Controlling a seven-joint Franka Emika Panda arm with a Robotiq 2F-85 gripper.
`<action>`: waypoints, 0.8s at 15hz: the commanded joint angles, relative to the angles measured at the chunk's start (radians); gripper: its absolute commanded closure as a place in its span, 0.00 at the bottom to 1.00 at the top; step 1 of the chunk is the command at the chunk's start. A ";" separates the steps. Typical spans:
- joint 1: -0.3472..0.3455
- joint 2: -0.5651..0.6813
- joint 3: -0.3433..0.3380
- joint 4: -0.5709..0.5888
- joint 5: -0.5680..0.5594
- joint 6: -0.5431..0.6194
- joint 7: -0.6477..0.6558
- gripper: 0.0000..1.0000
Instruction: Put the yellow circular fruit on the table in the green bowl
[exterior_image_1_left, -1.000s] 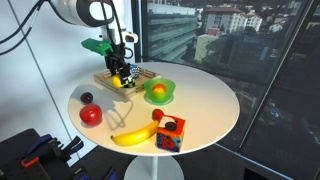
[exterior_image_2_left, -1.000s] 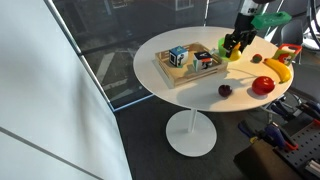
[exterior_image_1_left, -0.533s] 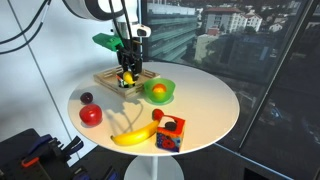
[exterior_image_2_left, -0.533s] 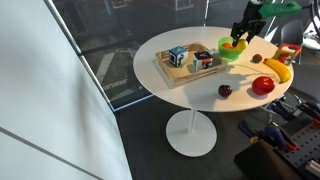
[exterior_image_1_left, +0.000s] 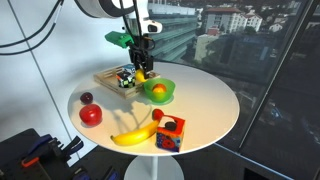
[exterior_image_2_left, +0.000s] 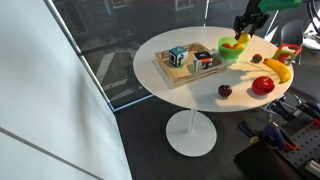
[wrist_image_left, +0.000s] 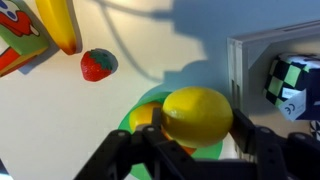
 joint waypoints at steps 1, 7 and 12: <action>-0.001 0.070 -0.013 0.079 -0.043 -0.008 0.062 0.57; 0.007 0.164 -0.034 0.175 -0.078 0.000 0.106 0.57; 0.018 0.226 -0.044 0.232 -0.088 -0.007 0.122 0.08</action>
